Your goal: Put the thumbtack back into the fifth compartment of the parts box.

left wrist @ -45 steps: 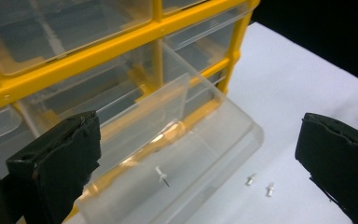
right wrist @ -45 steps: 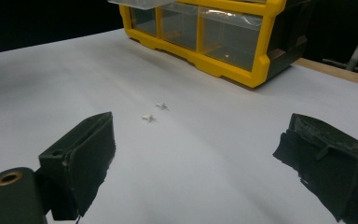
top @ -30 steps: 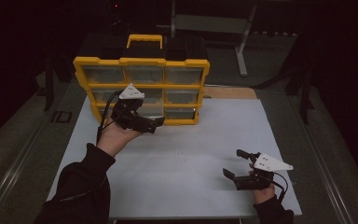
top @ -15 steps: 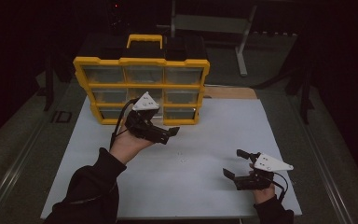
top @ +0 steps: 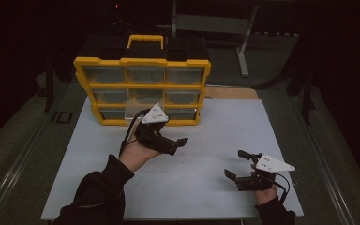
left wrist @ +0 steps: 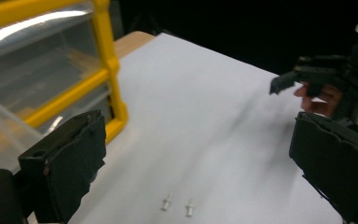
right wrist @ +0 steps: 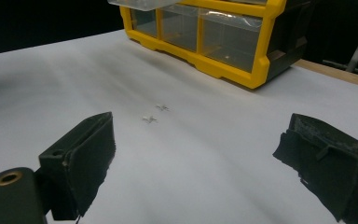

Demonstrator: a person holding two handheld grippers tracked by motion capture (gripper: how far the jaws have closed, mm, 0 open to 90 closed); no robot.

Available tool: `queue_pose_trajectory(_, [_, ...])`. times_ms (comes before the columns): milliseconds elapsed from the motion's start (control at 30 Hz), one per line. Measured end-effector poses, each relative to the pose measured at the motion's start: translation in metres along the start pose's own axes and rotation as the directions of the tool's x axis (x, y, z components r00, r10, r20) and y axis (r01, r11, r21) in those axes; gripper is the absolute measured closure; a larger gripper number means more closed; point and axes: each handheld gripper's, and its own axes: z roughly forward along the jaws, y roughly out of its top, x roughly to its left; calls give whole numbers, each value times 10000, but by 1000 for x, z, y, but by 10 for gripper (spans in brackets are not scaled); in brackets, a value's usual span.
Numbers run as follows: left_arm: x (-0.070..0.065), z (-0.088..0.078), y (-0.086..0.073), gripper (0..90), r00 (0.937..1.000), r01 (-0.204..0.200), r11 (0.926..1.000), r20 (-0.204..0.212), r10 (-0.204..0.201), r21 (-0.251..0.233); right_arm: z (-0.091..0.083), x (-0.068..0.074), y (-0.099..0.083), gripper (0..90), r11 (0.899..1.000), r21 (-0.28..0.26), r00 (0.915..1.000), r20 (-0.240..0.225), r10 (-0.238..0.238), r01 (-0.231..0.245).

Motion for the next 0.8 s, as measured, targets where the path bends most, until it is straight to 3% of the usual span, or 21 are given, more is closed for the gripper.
queue_pose_trajectory(433, [-6,24,-24,77,9973,-291,9989,681,265,377,0,0,0,89,10000,6,10000,-12,31,-31])
queue_pose_trajectory(800, [0,45,-47,173,9954,-127,9983,954,72,574,0,0,0,89,10000,11,10000,-6,58,-58])
